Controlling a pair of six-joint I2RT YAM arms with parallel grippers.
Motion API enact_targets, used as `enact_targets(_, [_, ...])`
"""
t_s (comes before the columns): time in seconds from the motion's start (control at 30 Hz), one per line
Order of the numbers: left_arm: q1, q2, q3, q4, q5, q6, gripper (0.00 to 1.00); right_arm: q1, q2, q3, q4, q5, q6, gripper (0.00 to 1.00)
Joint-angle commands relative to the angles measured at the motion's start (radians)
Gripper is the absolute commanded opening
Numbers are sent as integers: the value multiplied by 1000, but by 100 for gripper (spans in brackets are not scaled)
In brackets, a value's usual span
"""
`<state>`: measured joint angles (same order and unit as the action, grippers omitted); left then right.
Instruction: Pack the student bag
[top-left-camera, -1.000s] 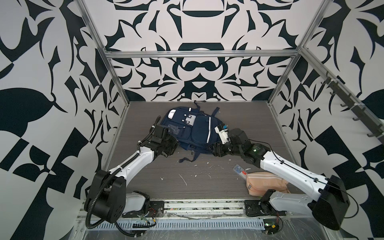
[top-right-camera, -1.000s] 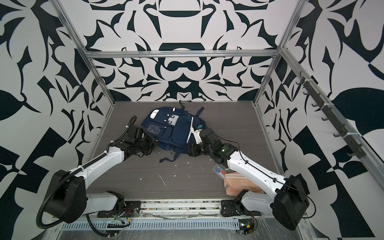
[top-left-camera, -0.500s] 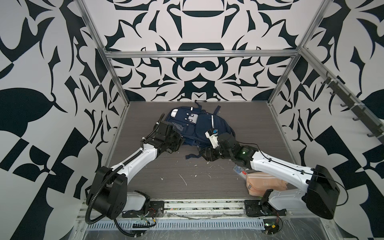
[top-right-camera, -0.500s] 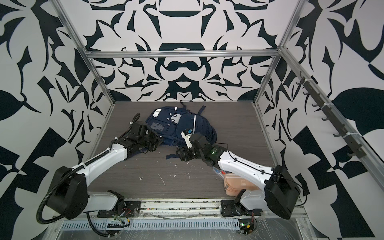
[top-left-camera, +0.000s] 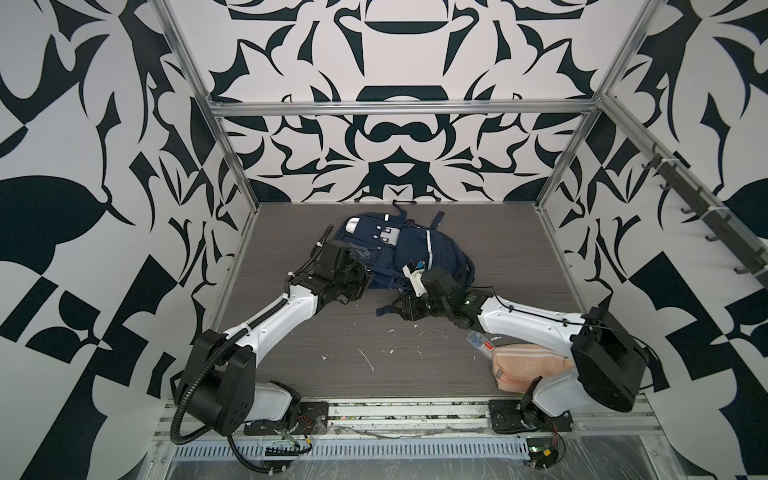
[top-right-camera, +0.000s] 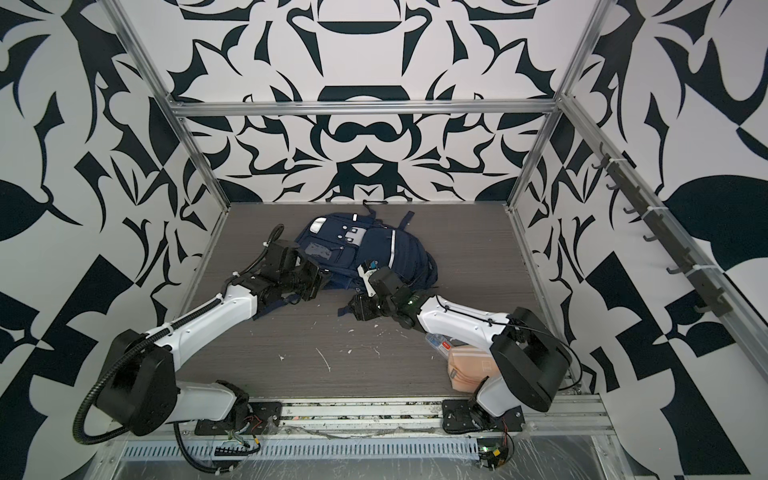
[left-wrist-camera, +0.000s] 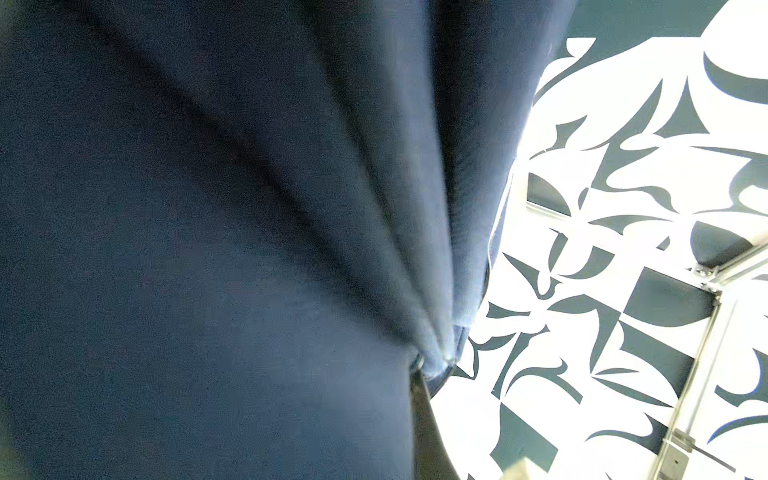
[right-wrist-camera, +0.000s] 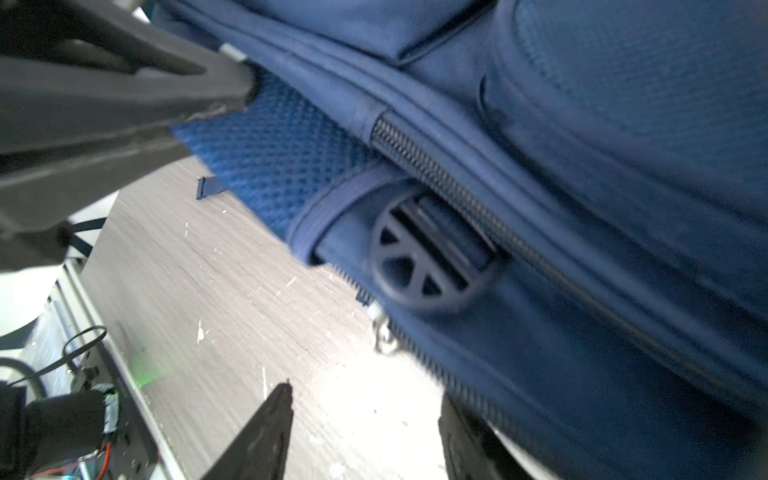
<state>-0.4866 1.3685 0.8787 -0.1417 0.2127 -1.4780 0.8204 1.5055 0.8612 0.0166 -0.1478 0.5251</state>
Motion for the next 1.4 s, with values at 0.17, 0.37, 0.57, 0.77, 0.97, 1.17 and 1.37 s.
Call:
enact_targets(0.17, [-21, -15, 46, 88, 53, -15, 0, -14, 18, 24, 119, 51, 31, 46])
enact_targets(0.37, [-33, -17, 41, 94, 56, -25, 0, -63, 18, -16, 188, 65, 91, 35])
enact_targets(0.57, [-33, -18, 39, 99, 60, -31, 0, -71, 37, -9, 199, 73, 90, 26])
enact_targets(0.77, [-32, -4, 39, 119, 66, -37, 0, -73, 41, -1, 192, 67, 62, 9])
enact_targets(0.97, [-32, 3, 40, 134, 65, -41, 0, -78, 8, -28, 131, 75, 1, 0])
enact_targets(1.17, [-14, 0, 31, 139, 56, -40, 0, -120, -87, -117, 121, 94, -7, 0])
enact_targets(1.37, [51, -20, 44, 117, 58, 32, 0, -162, -153, -133, 28, 114, -32, 0])
